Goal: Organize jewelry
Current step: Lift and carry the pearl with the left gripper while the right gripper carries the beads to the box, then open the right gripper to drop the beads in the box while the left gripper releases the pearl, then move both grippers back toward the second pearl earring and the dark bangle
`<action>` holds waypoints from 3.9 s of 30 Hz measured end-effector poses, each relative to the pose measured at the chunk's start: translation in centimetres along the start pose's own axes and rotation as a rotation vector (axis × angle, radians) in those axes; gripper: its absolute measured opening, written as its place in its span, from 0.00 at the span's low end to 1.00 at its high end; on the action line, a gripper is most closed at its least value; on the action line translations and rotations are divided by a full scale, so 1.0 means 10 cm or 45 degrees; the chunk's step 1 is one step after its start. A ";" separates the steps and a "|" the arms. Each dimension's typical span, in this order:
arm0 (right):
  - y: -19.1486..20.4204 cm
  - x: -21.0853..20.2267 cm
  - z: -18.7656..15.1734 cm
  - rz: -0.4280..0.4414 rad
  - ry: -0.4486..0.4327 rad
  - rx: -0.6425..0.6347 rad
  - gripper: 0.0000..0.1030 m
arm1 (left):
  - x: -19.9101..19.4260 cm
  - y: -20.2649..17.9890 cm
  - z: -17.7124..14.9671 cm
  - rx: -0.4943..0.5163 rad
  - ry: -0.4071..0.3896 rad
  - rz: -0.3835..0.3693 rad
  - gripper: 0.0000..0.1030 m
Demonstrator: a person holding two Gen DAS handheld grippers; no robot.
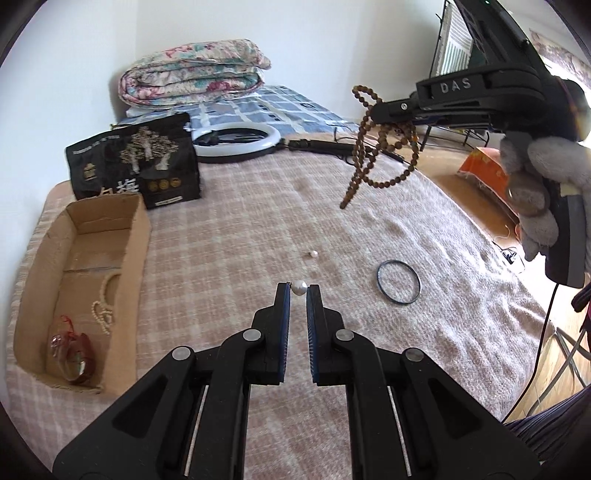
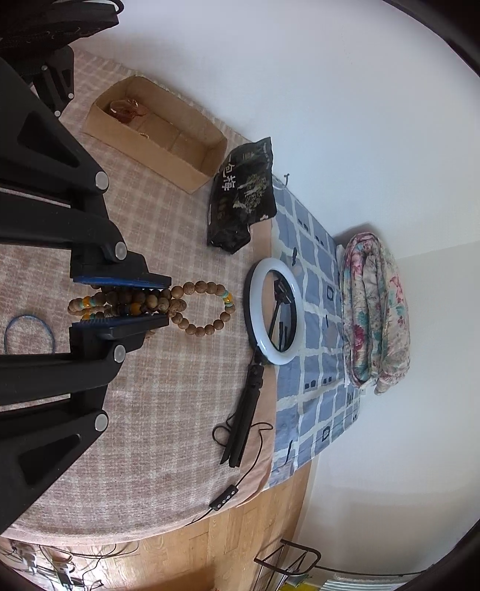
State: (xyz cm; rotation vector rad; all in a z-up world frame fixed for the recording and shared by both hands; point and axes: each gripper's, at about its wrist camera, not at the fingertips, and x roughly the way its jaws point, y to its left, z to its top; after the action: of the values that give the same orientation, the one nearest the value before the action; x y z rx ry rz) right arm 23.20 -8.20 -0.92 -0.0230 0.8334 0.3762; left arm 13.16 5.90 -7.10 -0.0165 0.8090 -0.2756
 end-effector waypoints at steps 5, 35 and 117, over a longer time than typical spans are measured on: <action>0.33 0.02 -0.01 0.030 0.008 -0.053 0.11 | -0.16 0.22 -0.06 -0.045 -0.027 0.033 0.07; 1.99 0.90 0.37 0.290 0.052 -0.205 0.11 | -0.46 2.31 0.02 -0.311 -0.097 0.347 0.07; -0.46 -0.23 -1.50 -0.233 0.050 0.027 1.00 | 0.28 0.12 0.22 -0.013 -0.049 0.081 0.65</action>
State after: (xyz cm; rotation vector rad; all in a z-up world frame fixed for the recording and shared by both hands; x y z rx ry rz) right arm 12.53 -15.76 -9.97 -0.0865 0.8663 0.1953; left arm 16.88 6.14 -7.73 -0.0057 0.7712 -0.2104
